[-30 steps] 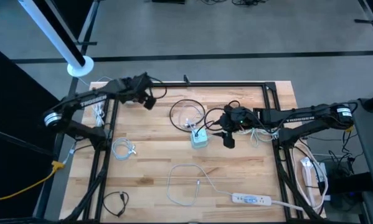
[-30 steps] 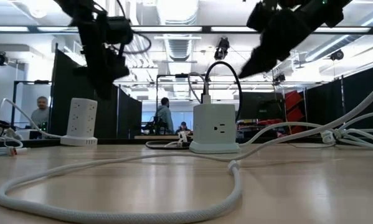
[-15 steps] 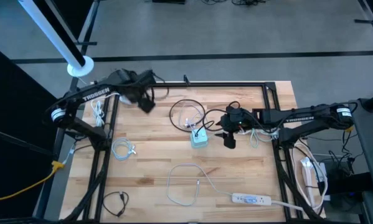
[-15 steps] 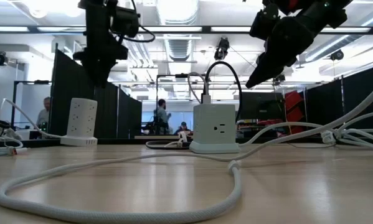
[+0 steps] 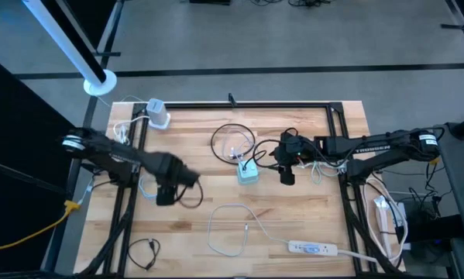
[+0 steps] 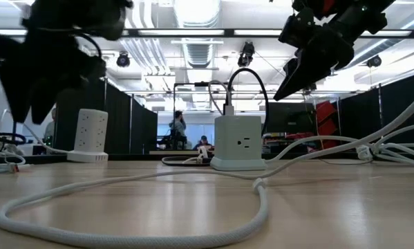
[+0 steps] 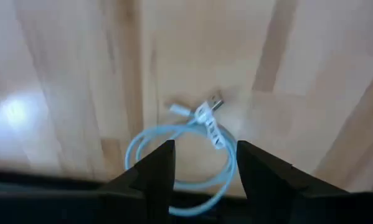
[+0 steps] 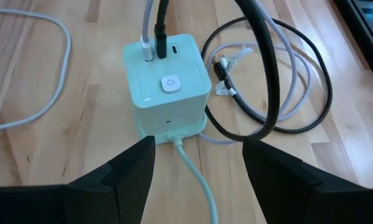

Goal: Insert USB
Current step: Insert the light blue charger cable into the top white outlet extension

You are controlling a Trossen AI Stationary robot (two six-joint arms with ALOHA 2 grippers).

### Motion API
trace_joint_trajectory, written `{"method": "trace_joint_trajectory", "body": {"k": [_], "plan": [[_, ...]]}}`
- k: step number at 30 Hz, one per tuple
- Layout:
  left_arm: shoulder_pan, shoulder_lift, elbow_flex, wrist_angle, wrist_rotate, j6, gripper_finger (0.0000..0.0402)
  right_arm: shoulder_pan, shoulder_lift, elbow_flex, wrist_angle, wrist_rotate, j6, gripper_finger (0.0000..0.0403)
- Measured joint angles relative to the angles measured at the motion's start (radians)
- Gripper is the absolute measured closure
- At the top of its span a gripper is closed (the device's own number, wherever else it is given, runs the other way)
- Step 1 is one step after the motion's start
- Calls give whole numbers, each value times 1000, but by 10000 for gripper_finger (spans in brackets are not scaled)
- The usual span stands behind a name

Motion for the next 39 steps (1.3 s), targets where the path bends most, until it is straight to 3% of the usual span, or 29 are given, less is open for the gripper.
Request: {"method": "trace_joint_trajectory", "body": {"k": [10, 24, 28, 39], "plan": [[-101, 3, -124, 160, -77, -64, 290, 18, 0, -1, -3, -3, 57, 158], [-106, 4, -248, 283, 17, -41, 284, 53, 0, -1, -7, -2, 72, 169], [-106, 4, -261, 338, 24, -38, 295, 53, 0, -1, -3, -1, 61, 167], [-106, 11, -195, 249, 30, 35, 324, 52, 0, -14, 0, 0, 54, 167]]}}
